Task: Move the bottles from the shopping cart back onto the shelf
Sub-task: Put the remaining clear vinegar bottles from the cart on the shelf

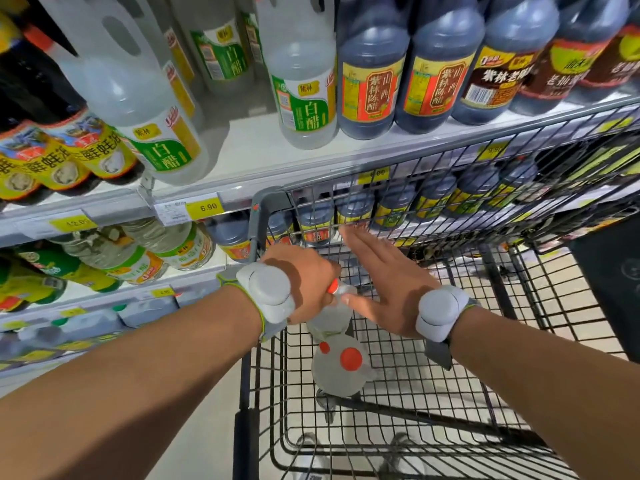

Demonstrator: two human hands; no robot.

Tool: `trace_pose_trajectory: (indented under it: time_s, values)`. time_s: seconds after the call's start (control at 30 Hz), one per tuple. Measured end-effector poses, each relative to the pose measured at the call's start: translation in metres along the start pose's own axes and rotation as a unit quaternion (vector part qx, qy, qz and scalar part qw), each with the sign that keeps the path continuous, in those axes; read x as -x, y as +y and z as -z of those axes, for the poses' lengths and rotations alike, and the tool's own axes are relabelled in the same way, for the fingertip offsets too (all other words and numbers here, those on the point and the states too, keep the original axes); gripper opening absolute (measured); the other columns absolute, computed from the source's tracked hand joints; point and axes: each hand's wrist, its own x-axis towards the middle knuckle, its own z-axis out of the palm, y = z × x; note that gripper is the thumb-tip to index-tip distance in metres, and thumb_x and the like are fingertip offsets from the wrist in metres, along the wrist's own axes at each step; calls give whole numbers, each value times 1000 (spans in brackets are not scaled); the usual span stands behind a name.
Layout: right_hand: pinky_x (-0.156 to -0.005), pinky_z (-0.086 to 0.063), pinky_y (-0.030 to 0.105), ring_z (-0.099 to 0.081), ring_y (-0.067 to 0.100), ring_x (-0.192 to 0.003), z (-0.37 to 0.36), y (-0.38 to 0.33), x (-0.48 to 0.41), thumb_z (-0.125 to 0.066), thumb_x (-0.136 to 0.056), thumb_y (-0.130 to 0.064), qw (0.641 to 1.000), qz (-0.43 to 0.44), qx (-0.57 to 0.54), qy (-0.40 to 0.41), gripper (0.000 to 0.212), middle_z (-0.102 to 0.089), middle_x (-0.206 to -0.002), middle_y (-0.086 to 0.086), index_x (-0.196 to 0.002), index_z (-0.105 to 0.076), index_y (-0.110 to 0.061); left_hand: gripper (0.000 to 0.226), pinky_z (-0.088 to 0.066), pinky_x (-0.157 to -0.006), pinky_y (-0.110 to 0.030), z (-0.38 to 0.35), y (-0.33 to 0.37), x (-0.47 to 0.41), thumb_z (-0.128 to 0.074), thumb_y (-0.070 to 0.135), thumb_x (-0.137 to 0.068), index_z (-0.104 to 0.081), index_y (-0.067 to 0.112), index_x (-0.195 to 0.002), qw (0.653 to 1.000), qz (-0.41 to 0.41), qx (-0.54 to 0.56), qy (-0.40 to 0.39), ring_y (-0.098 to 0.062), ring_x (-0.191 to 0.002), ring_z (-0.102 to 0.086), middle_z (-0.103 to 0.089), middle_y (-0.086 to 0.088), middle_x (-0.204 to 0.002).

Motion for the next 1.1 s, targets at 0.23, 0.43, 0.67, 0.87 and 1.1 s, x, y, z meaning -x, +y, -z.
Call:
trace_pose_trajectory:
  time_s: [0.23,0.43,0.67,0.87,1.1]
  values:
    - [-125,-10,40,-1,10,-153,14,-10,-5,-65,-84,-61,998,-30,-38,-37,110,2,-165,-18,-150,21,-48,25,-55,-76,-34,35,-28,14,-52,56,-97,-61,38,-110,993,12,113,23,-16,-83,-66,-70,9,-89]
    - [-115,-34,39,-25,14,-148,24,-15,-18,-78,-72,-59,988,-88,-127,-11,120,-14,-164,-17,-152,11,-50,29,-52,-83,-33,59,-53,30,-69,56,-87,-69,37,-110,958,16,247,146,-19,-88,-64,-71,10,-91]
    - [-107,-42,26,-47,-7,-129,45,-39,-37,-86,-76,-15,947,-33,-319,23,86,-52,-139,-19,-143,-36,-40,17,-56,-87,-30,73,-67,39,-82,43,-82,-71,54,-89,849,45,436,296,-7,-86,-70,-77,10,-86]
    - [-108,-43,43,-52,8,-131,65,-49,-49,-87,-75,-10,926,9,-373,53,82,-58,-139,-14,-142,-48,-36,30,-53,-75,-20,75,-74,40,-81,11,-82,-74,17,-111,679,16,657,328,-8,-74,-63,-67,-18,-77]
    - [-96,-56,37,-67,6,-112,84,-57,-66,-84,-73,0,909,6,-404,98,64,-72,-117,-13,-125,-59,-29,70,-58,-86,-27,52,-74,45,-80,1,-68,-57,11,-134,663,1,707,246,-15,-105,-73,-75,2,-117]
